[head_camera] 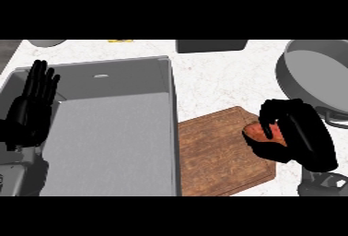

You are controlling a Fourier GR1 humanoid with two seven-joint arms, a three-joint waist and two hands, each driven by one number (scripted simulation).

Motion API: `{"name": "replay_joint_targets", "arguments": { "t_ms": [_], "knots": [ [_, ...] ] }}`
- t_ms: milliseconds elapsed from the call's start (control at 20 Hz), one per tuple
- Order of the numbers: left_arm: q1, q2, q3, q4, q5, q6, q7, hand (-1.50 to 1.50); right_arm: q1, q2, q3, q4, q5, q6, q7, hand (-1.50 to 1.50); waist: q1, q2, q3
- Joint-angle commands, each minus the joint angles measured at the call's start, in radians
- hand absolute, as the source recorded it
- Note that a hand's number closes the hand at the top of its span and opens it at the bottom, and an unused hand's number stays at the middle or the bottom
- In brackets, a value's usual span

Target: Pick the sweet potato from the cutting board and place it in the pot

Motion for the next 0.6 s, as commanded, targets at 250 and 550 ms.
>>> {"name": "replay_joint_targets", "arguments": {
  "t_ms": [250,550],
  "knots": [
    [-0.056,-0.003,-0.003,0.025,0.001,-0.016,0.009,0.00,0.022,-0.098,-0.363,-0.307,-0.161,0.111,0.217,1.50,0.048,0.017,0.002],
    [-0.094,-0.024,-0.026,0.028,-0.014,-0.010,0.041,0.00,-0.015,-0.289,-0.622,0.017,-0.316,0.154,0.007,1.50,0.063,0.021,0.003]
  ]
}}
